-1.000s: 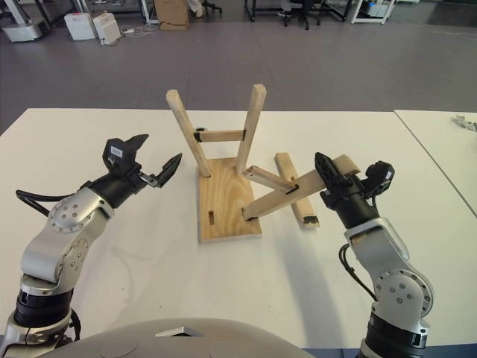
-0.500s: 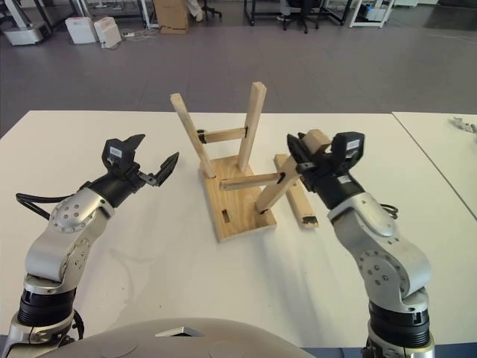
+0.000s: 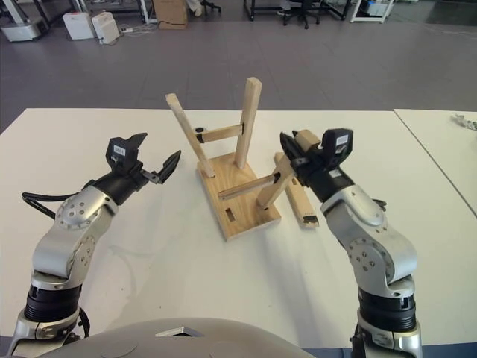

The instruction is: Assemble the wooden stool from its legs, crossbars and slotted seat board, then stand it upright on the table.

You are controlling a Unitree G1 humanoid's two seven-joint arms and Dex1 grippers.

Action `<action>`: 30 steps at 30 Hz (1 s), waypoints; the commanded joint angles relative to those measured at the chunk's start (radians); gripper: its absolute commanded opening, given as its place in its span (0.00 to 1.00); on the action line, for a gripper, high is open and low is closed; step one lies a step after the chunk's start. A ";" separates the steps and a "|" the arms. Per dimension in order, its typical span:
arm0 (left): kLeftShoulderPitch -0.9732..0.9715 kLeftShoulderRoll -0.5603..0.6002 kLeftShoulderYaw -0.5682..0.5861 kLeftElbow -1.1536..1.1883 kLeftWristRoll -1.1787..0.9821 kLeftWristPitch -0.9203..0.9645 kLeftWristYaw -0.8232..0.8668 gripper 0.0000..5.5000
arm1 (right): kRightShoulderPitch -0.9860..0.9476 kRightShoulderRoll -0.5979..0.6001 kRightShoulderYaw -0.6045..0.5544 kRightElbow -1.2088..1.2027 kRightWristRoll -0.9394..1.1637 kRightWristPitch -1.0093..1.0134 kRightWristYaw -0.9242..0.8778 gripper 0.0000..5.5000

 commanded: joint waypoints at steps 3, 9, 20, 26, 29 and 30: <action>-0.022 -0.005 0.013 0.026 0.013 -0.018 0.003 0.86 | -0.183 -0.038 -0.137 -0.022 0.143 -0.008 0.006 0.49; -0.037 -0.014 0.005 0.051 0.024 -0.035 0.006 0.86 | -0.268 -0.172 -0.151 0.262 0.031 0.034 0.008 0.70; -0.051 -0.019 -0.005 0.075 0.044 -0.045 -0.004 0.86 | 0.065 -0.120 0.219 0.434 -0.327 0.142 0.143 0.67; -0.051 -0.020 -0.011 0.075 0.051 -0.043 -0.007 0.86 | 0.064 -0.140 0.261 0.479 -0.481 0.151 0.141 0.47; -0.060 -0.024 -0.007 0.069 0.047 -0.036 -0.003 0.86 | 0.048 -0.119 0.228 0.514 -0.522 0.082 0.144 0.39; -0.077 -0.035 0.005 0.055 0.024 -0.018 0.000 0.86 | 0.016 -0.093 0.162 0.527 -0.503 0.020 0.140 0.39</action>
